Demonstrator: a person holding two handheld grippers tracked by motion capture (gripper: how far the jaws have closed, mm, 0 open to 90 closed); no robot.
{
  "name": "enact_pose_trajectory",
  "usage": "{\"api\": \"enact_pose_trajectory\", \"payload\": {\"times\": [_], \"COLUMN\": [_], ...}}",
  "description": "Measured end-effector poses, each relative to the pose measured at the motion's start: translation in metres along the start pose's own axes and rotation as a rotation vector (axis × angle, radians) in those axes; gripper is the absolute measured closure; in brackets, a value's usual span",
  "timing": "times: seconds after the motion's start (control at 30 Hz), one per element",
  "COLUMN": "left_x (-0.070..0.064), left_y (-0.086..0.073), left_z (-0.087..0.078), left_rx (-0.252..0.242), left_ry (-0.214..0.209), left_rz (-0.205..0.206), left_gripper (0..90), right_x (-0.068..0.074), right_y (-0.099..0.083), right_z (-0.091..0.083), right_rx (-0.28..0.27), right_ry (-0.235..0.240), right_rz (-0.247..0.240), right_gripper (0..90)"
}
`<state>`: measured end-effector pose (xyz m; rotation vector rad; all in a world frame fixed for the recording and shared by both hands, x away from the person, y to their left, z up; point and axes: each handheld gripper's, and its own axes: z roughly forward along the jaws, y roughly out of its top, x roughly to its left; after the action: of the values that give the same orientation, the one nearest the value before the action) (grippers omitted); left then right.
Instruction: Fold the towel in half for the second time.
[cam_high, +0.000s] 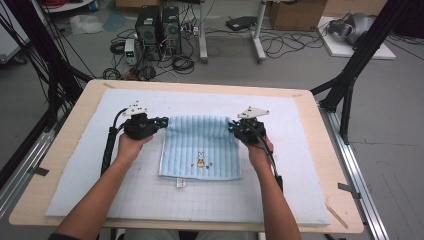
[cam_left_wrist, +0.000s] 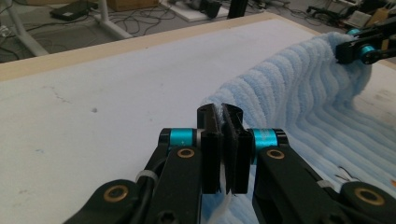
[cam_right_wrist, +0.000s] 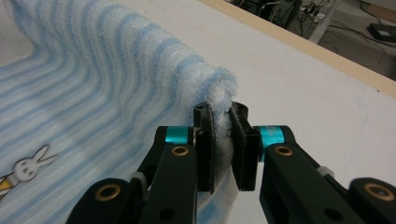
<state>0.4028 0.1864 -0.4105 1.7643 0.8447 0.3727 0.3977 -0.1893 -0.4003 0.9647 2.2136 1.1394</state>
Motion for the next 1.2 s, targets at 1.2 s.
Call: {"api": "enact_pose_trajectory", "payload": {"times": [1.2], "left_x": [-0.062], "left_y": [-0.059], "left_z": [-0.058], "left_rx": [0.048], "left_ry": [-0.138], "left_rz": [0.054], "left_gripper": [85.7], "right_x": [0.058], "right_y": [-0.07], "right_z": [-0.062], "right_rx": [0.019], "right_ry": [0.11], "right_rz": [-0.1], "right_gripper": [80.1]}}
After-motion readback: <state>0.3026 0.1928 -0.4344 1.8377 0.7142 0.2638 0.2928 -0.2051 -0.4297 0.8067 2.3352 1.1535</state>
